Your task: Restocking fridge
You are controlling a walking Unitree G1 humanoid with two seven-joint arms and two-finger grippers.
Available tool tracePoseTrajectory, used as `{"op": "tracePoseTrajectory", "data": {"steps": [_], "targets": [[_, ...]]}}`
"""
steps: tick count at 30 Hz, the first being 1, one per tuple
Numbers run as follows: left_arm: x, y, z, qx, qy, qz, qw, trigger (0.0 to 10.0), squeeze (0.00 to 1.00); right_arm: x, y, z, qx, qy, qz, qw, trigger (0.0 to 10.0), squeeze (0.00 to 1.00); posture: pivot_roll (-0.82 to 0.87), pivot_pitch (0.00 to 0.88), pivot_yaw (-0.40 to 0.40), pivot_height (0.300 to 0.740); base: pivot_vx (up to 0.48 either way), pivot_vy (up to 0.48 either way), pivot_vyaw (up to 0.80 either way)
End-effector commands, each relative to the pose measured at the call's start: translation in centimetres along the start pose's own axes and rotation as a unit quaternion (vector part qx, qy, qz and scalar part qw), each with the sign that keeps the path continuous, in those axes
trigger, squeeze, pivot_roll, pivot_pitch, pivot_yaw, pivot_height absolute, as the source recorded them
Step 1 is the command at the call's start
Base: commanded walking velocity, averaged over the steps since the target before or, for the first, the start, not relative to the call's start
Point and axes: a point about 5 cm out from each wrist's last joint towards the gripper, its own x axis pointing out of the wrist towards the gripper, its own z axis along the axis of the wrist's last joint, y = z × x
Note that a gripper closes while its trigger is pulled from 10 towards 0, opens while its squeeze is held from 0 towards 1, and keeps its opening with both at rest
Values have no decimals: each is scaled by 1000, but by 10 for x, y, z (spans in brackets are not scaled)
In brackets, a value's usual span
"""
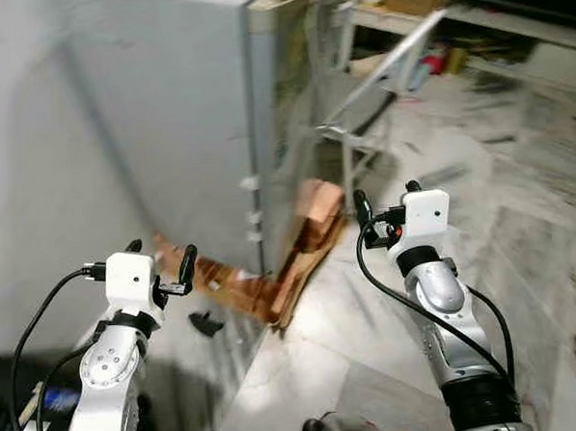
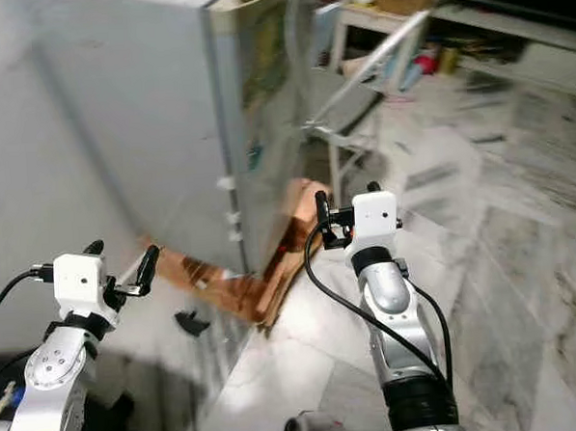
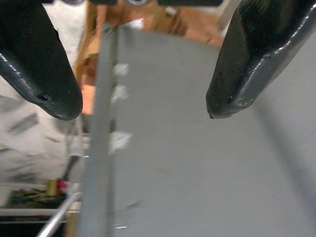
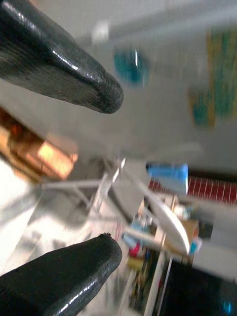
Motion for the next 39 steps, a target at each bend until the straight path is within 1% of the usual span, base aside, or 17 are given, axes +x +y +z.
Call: {"op": "tracePoseTrajectory", "data": {"steps": [1, 7, 14, 16, 18, 26, 29, 31, 32, 34, 35, 38, 39], "targets": [[2, -5, 4, -5, -9, -14, 1000, 10000, 0, 2, -3, 0, -4, 0, -2, 1000, 10000, 0, 21, 56, -45, 740, 424, 0, -800], [2, -6, 3, -9, -8, -14, 1000, 10000, 0, 2, -2, 1, -7, -2, 1, 1000, 10000, 0, 22, 58, -46, 740, 333, 0, -800], [2, -5, 3, -15, -7, -9, 1000, 10000, 0, 3, -2, 1, -11, -3, 4, 1000, 10000, 0, 23, 57, -48, 740, 0, 0, 0], [4, -5, 4, -14, -8, -9, 1000, 10000, 0, 4, -2, 0, -11, 1, 2, 1000, 10000, 0, 18, 70, -46, 740, 0, 0, 0], [5, -4, 4, -15, -9, -15, 1000, 10000, 0, 4, -2, -1, -6, 6, -1, 1000, 10000, 0, 18, 70, -46, 740, 0, 0, -713], [17, 5, 8, -9, -9, -21, 1000, 10000, 0, 1, -6, -2, -16, 8, -3, 1000, 10000, 0, 6, 74, -52, 740, 0, 0, -756], [28, 10, 8, 1, -8, 3, 1000, 10000, 0, 0, -6, -2, -18, 9, -1, 1000, 10000, 0, 0, 77, -53, 740, 0, 0, 0], [30, 11, 8, 3, -8, 7, 1000, 10000, 0, -1, -6, -1, -19, 9, 0, 1000, 10000, 0, -9, 78, -54, 740, 0, 0, 0], [35, 15, 8, 11, -1, 33, 999, 10000, 0, -1, -6, -1, -20, 9, 0, 1000, 10000, 0, -9, 78, -54, 740, 0, 0, 0], [40, 19, 8, 14, 3, 51, 999, 10000, 0, -1, -7, -1, -20, 9, 0, 1000, 10000, 0, -9, 78, -54, 740, 0, 0, 0], [42, 23, 9, 11, 3, 68, 998, 10000, 0, -2, -8, -1, -21, 10, -1, 1000, 10000, 0, -18, 79, -53, 740, 0, 0, 0], [43, 25, 8, 9, 5, 77, 997, 10000, 0, -3, -9, -1, -22, 10, -1, 1000, 10000, 0, -22, 81, -52, 740, 0, 0, 0], [44, 27, 7, 14, 10, 88, 996, 10000, 0, -4, -9, -1, -21, 11, -1, 1000, 10000, 0, -21, 82, -51, 740, 0, 0, 0]]}}
